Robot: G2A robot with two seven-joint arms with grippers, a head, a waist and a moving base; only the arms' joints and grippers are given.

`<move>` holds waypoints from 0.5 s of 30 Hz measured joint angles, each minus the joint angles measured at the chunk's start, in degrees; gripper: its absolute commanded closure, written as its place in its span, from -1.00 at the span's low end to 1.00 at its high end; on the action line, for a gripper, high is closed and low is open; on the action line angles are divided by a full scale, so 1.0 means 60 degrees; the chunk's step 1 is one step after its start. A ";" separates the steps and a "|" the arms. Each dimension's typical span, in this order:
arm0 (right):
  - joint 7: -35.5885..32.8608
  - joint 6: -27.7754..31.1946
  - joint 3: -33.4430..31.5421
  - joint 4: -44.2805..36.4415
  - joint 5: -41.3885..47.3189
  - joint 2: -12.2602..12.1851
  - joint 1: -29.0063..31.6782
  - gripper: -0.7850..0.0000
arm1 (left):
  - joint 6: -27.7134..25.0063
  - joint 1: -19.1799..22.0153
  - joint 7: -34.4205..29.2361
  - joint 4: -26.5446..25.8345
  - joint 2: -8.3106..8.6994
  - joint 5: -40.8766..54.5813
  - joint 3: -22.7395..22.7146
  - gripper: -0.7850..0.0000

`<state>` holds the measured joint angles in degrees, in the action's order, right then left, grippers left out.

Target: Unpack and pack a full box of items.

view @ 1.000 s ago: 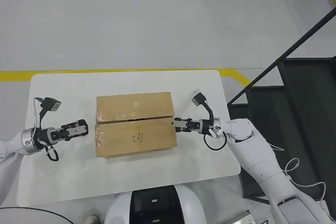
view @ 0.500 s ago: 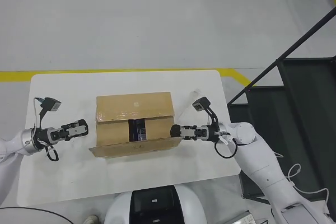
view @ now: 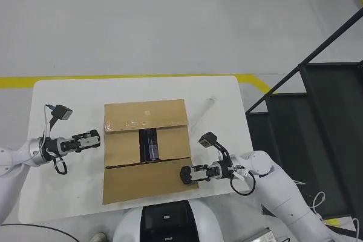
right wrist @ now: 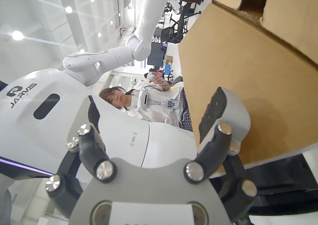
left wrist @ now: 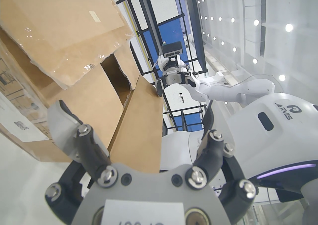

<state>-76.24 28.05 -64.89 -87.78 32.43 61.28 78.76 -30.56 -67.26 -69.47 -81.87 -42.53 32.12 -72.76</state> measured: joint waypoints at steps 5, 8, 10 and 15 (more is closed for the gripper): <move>0.0000 0.0001 0.0036 -0.0175 -0.0019 -0.0078 0.0117 -1.00 | 0.0100 0.0631 0.0237 0.0553 -0.0247 0.0185 0.0636 -1.00; 0.0003 0.0002 -0.0020 -0.0271 -0.0035 -0.0137 0.0193 -1.00 | 0.0198 0.1135 0.0056 0.1038 -0.0416 0.0317 0.1075 -1.00; 0.0018 0.0018 -0.0070 -0.0345 -0.0036 -0.0175 0.0252 -1.00 | 0.0199 0.1384 0.0010 0.1314 -0.0504 0.0317 0.1284 -1.00; 0.0050 0.0050 -0.0162 -0.0567 -0.0028 -0.0273 0.0435 -1.00 | 0.0104 0.1743 -0.0029 0.1843 -0.0669 0.0315 0.1584 -1.00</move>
<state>-75.93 28.35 -65.86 -91.19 32.26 59.65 81.37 -29.94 -56.80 -69.65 -70.81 -46.54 34.01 -63.26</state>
